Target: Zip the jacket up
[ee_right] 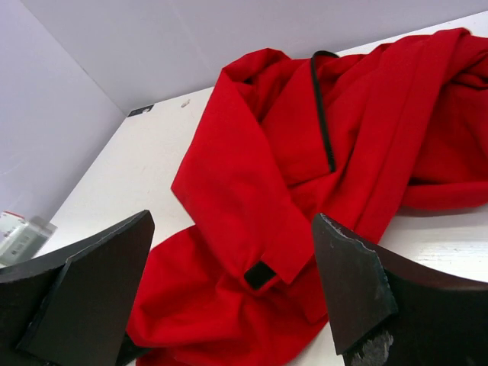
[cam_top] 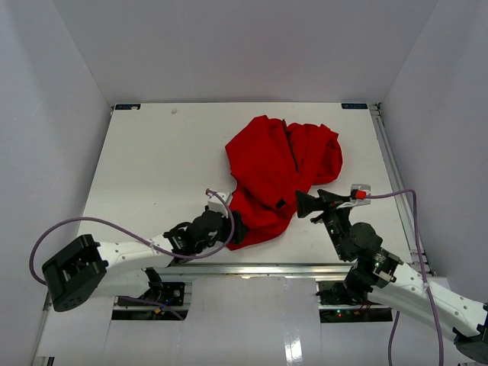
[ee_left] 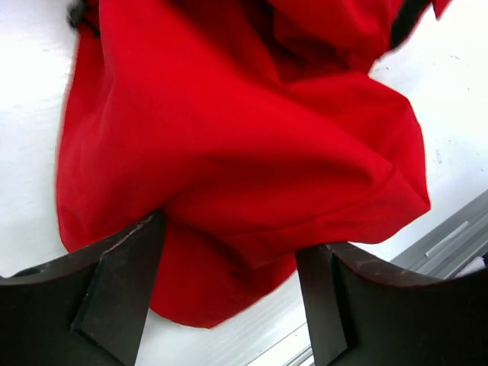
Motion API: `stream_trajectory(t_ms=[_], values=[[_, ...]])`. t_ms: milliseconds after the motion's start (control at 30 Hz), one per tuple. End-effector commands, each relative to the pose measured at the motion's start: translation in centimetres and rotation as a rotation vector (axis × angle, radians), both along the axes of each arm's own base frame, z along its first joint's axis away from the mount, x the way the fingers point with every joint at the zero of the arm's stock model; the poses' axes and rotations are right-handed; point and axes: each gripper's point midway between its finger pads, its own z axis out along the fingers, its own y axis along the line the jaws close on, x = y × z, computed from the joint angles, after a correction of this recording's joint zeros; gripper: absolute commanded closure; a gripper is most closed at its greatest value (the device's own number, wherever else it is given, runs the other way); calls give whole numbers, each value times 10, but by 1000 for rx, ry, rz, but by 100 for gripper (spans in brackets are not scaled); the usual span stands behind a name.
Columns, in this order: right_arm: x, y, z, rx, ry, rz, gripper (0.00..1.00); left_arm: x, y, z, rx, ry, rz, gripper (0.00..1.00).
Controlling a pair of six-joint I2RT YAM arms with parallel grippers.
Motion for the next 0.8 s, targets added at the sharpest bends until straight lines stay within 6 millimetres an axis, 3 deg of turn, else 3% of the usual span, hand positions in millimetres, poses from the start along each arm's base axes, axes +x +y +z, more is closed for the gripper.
stream_trajectory(t_ms=[0, 100, 200, 300, 467, 667, 733, 767], values=[[3, -4, 11, 42, -18, -29, 10, 15, 10, 58, -84, -84, 98, 13], [4, -4, 9, 32, -15, -34, 10, 24, 7, 97, -99, -151, 104, 11], [3, -3, 10, 35, -16, -28, 10, 35, 2, 119, -69, -192, 118, 8], [3, -3, 9, 35, -17, -25, 10, 53, -6, 123, 37, -189, 147, 5], [2, -1, 8, 32, -14, -16, 10, 69, -34, 153, 39, -209, 117, 4], [2, 0, 10, 29, -17, -11, 10, 105, -73, 143, 95, -160, 94, 2], [1, 3, 11, 18, -26, 10, 10, 122, -83, 131, 107, -136, 107, 2], [1, 3, 11, 15, -28, 12, 10, 128, -87, 112, 133, -105, 111, 2]])
